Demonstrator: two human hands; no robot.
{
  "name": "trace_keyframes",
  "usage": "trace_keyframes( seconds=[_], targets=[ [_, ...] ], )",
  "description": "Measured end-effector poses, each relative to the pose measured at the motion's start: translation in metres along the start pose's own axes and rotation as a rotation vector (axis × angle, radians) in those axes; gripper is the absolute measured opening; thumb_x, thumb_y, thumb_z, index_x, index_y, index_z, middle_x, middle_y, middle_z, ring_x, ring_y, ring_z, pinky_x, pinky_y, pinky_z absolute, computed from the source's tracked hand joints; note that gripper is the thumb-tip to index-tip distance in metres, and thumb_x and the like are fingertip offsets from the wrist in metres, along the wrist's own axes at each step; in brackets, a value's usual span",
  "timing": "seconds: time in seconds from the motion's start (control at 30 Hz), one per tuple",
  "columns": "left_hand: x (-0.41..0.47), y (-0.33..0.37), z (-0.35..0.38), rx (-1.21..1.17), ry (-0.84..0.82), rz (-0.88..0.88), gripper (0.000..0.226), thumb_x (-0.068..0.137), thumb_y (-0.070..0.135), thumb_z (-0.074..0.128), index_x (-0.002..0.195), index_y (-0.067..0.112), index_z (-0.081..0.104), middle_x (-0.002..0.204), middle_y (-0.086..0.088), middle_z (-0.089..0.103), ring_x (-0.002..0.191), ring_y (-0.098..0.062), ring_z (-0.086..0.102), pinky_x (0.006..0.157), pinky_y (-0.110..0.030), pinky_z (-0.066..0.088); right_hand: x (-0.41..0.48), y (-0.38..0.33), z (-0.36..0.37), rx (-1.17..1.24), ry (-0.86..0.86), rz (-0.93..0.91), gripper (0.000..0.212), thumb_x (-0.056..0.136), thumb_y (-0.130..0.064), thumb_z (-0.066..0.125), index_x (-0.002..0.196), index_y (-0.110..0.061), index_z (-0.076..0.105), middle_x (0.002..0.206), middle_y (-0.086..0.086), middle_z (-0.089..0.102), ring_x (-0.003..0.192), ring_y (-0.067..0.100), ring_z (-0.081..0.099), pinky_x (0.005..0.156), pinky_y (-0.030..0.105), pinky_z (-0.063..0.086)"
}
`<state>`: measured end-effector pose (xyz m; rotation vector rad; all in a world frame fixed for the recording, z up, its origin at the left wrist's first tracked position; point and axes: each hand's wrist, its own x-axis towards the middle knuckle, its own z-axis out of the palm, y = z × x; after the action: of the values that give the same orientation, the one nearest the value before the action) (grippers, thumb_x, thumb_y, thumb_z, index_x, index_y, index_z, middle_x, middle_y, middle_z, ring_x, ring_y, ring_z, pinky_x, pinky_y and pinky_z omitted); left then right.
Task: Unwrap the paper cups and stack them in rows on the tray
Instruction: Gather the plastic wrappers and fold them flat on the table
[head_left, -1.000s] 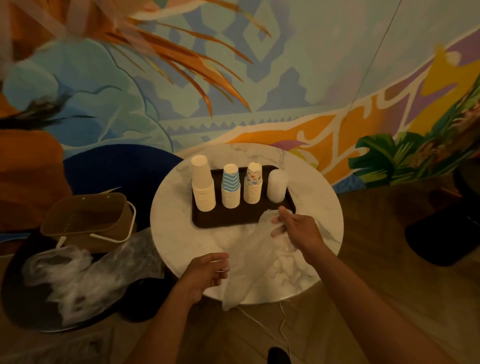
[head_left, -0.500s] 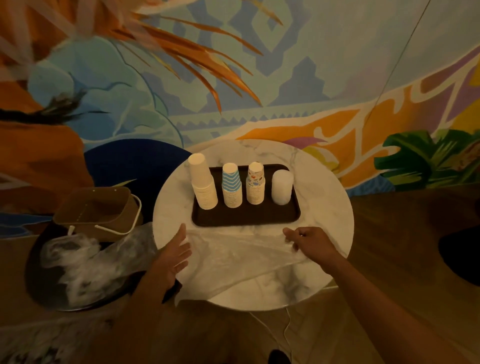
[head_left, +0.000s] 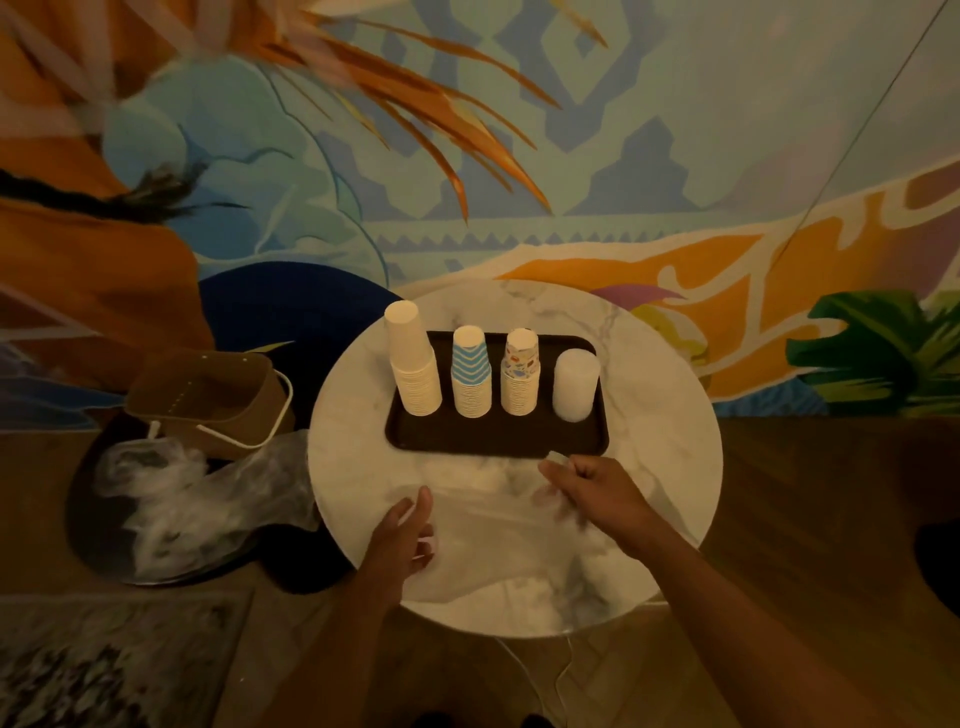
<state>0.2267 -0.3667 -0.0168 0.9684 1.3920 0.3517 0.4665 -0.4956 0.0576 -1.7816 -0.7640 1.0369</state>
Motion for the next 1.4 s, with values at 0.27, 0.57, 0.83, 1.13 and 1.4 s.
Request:
trace_keyframes(
  seconds=[0.27,0.57,0.83,1.13,1.4],
  targets=[
    [0.028,-0.006,-0.012,-0.331,-0.087,-0.178,0.062,0.089,0.065,0.062,0.134,0.022,0.058,0.119,-0.010,0.068,0.108,-0.030,0.064,0.080,-0.040,0.054,-0.014,0.002,-0.016,-0.140,-0.524,0.151,0.081,0.068,-0.030,0.094,0.140,-0.036,0.057,0.137,-0.009,0.059,0.122,0.007,0.058,0.095,0.018,0.050],
    [0.063,-0.028,-0.005,0.341,-0.114,0.105,0.062,0.093,0.029,0.071,0.150,0.032,0.045,0.148,0.002,0.053,0.120,-0.021,0.059,0.094,-0.034,0.052,-0.017,0.036,-0.001,-0.976,-0.478,0.214,0.102,0.076,-0.043,0.086,0.157,-0.018,0.028,0.154,0.004,0.042,0.138,0.026,0.044,0.107,0.023,0.036],
    [0.078,-0.048,0.000,0.915,0.166,0.399,0.043,0.089,0.044,0.071,0.123,0.020,0.059,0.122,-0.006,0.059,0.109,-0.029,0.060,0.084,-0.041,0.052,-0.025,0.087,0.001,-0.929,-0.298,0.338,0.030,0.083,-0.035,0.076,0.105,-0.014,0.077,0.114,0.007,0.071,0.108,0.024,0.066,0.085,0.028,0.048],
    [0.096,-0.022,-0.022,0.684,0.154,0.189,0.031,0.104,0.022,0.049,0.128,0.012,0.066,0.133,-0.015,0.063,0.121,-0.037,0.057,0.100,-0.042,0.045,-0.029,0.096,-0.004,-0.942,-0.425,0.443,0.017,0.090,-0.035,0.069,0.100,-0.023,0.075,0.087,-0.014,0.053,0.093,0.014,0.055,0.062,0.017,0.042],
    [0.112,-0.007,-0.039,0.262,0.037,-0.019,0.050,0.101,0.053,0.047,0.111,0.008,0.066,0.112,-0.013,0.069,0.108,-0.032,0.064,0.097,-0.043,0.047,0.005,0.082,-0.029,-0.867,0.094,0.283,0.037,0.089,-0.004,0.062,0.117,-0.028,0.062,0.120,0.004,0.069,0.108,0.024,0.066,0.089,0.035,0.055]
  ],
)
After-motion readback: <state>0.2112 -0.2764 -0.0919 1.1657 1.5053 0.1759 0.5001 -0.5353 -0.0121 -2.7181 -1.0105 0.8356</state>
